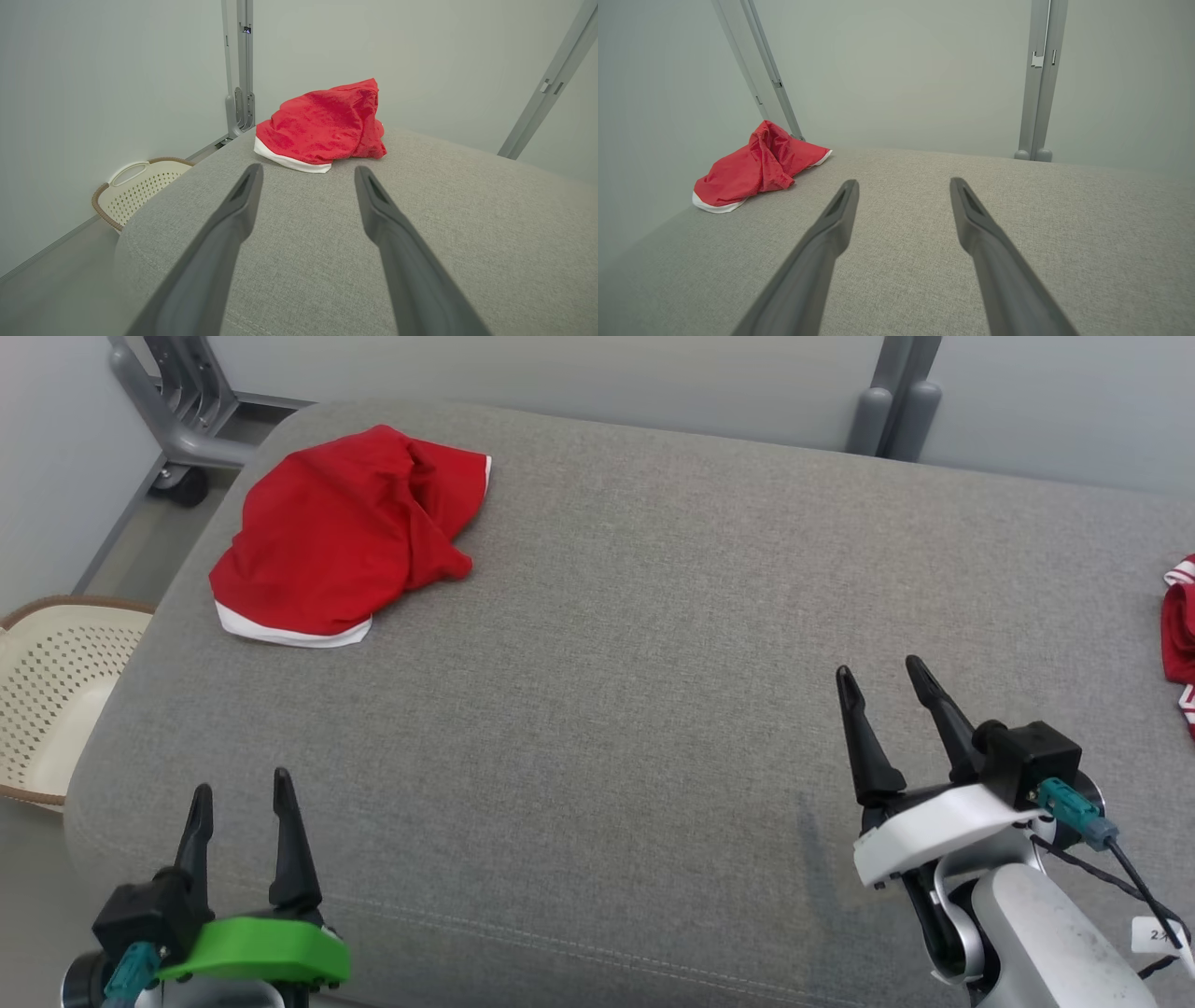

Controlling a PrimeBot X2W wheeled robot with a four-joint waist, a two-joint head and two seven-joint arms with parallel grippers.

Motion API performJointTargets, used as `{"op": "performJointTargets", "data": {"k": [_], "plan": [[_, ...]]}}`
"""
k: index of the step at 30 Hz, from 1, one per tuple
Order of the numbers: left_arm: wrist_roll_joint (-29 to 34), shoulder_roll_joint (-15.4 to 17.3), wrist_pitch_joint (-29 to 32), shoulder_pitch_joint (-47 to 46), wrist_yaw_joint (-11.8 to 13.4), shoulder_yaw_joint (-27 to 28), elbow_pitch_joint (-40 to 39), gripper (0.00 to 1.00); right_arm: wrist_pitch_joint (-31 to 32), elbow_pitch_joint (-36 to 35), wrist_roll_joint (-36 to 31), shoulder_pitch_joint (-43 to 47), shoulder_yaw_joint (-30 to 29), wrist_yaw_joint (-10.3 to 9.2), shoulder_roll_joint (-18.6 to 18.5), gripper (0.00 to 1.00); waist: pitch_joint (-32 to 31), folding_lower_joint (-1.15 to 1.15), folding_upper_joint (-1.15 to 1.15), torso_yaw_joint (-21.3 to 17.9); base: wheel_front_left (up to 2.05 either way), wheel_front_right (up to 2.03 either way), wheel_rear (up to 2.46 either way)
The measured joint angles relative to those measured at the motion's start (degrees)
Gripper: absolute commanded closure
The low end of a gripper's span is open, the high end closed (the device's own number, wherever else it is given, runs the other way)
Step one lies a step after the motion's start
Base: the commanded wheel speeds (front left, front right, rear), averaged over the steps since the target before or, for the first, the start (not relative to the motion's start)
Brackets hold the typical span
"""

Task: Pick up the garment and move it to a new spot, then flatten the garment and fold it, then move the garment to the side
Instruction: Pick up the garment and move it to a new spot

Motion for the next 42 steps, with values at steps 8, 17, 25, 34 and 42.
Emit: {"op": "performJointTargets", "data": {"k": [8,17,25,34,42], "plan": [[1.30,0.02,0.76,-10.60,0.00,-0.93,0.85,0.00,1.23,-2.60,-2.05,-3.85,-0.97,-0.05,-1.81,0.00,2.93,0.00,0.00,-2.02,0.00,0.00,0.00],[2.74,2.08,7.11,-28.85,0.00,-0.64,6.51,0.00,3.12,-5.35,-3.10,-7.62,-1.19,-0.05,-3.31,0.00,7.52,0.00,0.00,-4.89,0.00,0.00,0.00],[3.53,3.79,13.78,-39.97,0.00,2.72,15.34,0.00,4.36,-8.11,-4.24,-10.88,-1.35,-0.05,-4.77,0.00,11.36,0.00,0.00,-9.09,0.00,0.00,0.00],[4.88,7.83,19.06,-46.63,0.00,7.26,25.42,0.00,5.54,-10.87,-4.52,-12.48,-1.63,-0.03,-5.35,0.00,16.38,0.00,0.00,-14.14,0.00,0.00,0.00],[8.75,10.62,22.29,-51.85,0.00,6.93,32.07,0.00,5.84,-12.38,-5.08,-13.24,-2.49,-0.03,-6.55,0.00,21.27,0.00,0.00,-17.79,0.00,0.00,0.00]]}}
